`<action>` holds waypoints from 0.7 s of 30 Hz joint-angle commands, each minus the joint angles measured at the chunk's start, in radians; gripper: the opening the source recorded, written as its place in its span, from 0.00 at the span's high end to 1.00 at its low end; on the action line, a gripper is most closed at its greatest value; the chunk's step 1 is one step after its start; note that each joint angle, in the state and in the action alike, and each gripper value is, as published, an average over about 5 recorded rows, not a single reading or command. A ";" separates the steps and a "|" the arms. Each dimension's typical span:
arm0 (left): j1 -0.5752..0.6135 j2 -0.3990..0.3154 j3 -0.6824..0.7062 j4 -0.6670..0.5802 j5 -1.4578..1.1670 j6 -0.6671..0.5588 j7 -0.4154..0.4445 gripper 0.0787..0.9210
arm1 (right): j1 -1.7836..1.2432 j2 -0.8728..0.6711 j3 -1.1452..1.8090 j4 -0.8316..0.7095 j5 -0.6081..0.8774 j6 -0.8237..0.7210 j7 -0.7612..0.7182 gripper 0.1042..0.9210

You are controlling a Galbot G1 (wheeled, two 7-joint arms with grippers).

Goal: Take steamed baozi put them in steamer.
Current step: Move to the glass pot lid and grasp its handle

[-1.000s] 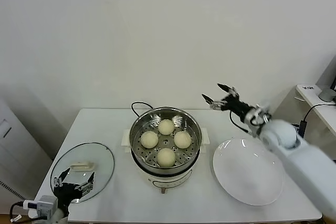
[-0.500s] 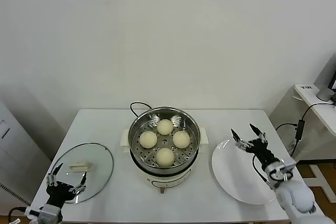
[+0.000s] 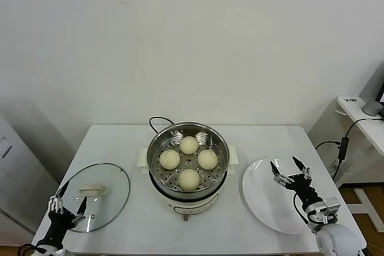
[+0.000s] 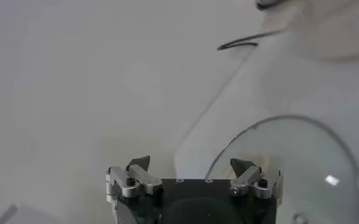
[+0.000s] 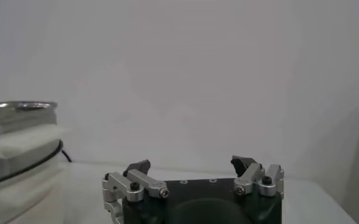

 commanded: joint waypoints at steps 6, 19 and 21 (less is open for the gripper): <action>-0.179 -0.036 -0.009 0.285 0.579 -0.235 -0.129 0.12 | -0.028 0.042 0.035 -0.011 -0.038 0.009 -0.005 0.12; -0.310 -0.046 -0.004 0.379 0.666 -0.224 -0.179 0.12 | -0.035 0.052 0.037 -0.019 -0.050 0.009 -0.013 0.12; -0.325 -0.046 0.000 0.390 0.672 -0.223 -0.179 0.12 | -0.035 0.053 0.038 -0.021 -0.051 0.009 -0.014 0.12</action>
